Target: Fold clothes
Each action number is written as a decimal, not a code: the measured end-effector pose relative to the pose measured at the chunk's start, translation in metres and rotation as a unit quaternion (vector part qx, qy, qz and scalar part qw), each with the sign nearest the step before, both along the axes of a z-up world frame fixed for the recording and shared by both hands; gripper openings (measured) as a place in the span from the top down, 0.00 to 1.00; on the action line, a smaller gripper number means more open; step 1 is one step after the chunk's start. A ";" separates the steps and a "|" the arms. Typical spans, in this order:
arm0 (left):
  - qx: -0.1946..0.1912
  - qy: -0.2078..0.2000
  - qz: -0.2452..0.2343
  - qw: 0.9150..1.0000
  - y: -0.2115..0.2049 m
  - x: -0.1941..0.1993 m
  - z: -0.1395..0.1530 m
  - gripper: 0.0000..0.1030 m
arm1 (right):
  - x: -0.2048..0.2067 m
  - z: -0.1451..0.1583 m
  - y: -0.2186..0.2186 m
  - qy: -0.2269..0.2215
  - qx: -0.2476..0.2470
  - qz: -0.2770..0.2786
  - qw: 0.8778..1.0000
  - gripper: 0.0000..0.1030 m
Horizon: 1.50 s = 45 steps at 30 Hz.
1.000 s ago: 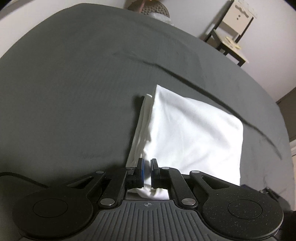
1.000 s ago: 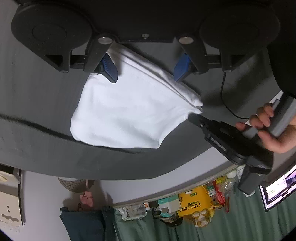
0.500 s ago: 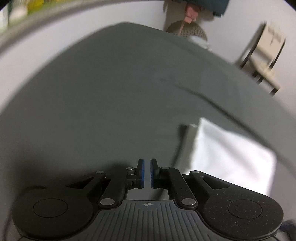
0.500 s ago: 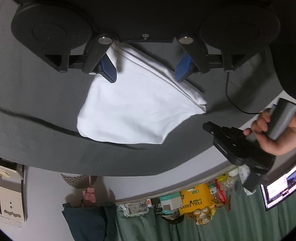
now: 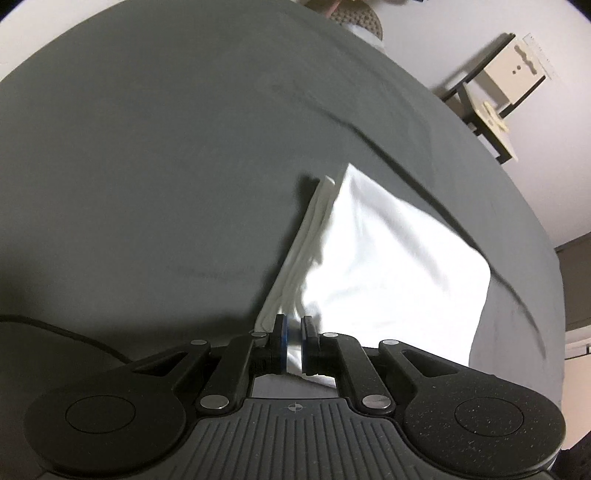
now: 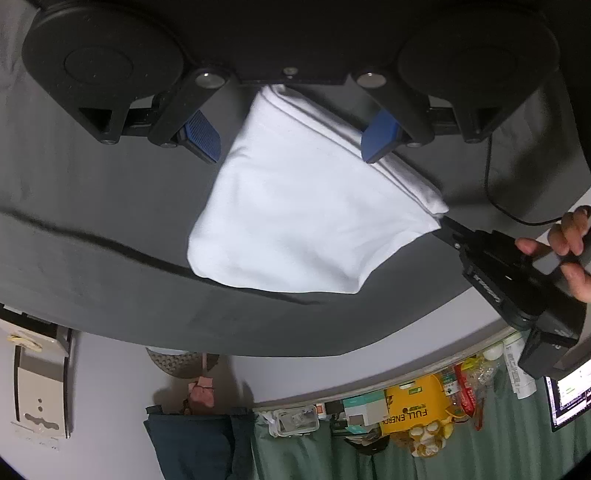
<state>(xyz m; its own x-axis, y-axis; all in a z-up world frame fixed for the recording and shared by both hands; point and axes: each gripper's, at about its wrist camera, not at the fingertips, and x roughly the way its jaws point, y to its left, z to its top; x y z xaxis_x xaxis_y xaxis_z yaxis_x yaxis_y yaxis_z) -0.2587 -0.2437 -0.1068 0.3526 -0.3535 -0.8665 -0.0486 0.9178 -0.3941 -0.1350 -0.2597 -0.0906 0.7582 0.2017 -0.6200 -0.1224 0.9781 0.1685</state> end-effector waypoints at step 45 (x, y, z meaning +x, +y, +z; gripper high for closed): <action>-0.090 -0.001 0.037 0.995 -0.010 0.019 -0.020 0.95 | 0.046 0.020 0.119 -0.121 -0.114 0.132 0.977 0.04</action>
